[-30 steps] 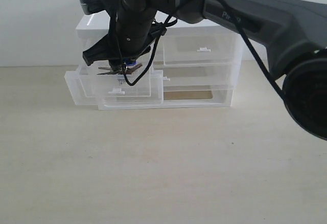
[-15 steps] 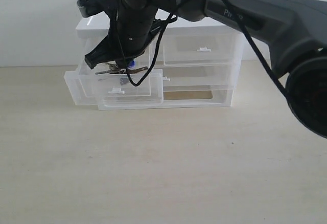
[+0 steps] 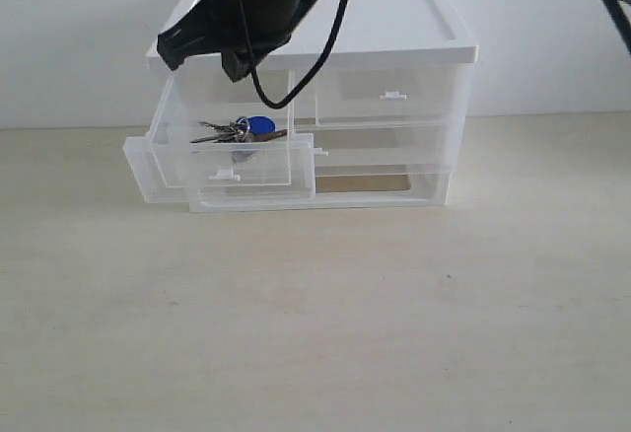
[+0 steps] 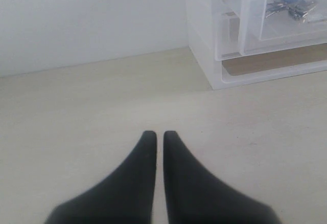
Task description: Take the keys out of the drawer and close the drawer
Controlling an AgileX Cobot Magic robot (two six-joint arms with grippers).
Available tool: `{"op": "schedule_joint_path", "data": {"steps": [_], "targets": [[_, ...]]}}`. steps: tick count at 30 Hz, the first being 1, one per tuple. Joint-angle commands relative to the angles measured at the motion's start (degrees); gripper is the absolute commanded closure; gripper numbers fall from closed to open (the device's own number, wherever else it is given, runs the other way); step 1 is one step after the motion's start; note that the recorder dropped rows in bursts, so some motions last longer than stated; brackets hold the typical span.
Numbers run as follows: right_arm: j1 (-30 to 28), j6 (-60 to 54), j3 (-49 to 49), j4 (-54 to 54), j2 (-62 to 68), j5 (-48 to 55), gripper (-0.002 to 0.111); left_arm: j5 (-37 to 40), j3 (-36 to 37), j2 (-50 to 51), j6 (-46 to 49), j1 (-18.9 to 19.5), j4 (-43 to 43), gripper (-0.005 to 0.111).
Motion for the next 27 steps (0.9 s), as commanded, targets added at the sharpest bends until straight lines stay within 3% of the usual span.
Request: {"op": "schedule_joint_path", "data": {"steps": [1, 3, 4, 14, 16, 18, 19, 27], "targets": [[-0.28, -1.36, 0.07, 1.15, 2.18, 1.6, 0.071, 0.08, 0.22, -0.16, -0.09, -0.1, -0.36, 0.102], [-0.28, -0.43, 0.07, 1.15, 3.77, 0.94, 0.051, 0.08, 0.22, -0.16, -0.09, -0.1, -0.36, 0.102], [-0.28, 0.15, 0.07, 1.15, 4.63, 0.42, 0.048, 0.08, 0.22, -0.16, -0.09, -0.1, -0.36, 0.102], [-0.28, -3.28, -0.05, -4.31, 10.97, -3.95, 0.051, 0.08, 0.22, -0.16, -0.09, -0.1, -0.36, 0.102], [-0.28, -3.28, -0.05, -6.33, 11.17, -3.53, 0.057, 0.08, 0.22, -0.16, -0.09, -0.1, -0.36, 0.102], [-0.28, -3.88, -0.05, -8.81, 11.18, -3.41, 0.083, 0.08, 0.22, -0.16, -0.09, -0.1, -0.36, 0.102], [-0.28, -6.1, -0.05, -8.81, 11.18, -3.41, 0.108, 0.08, 0.22, -0.16, -0.09, -0.1, -0.36, 0.102], [-0.18, -7.61, -0.05, -8.81, 7.91, -4.18, 0.108, 0.08, 0.22, -0.16, -0.09, -0.1, -0.36, 0.102]]}}
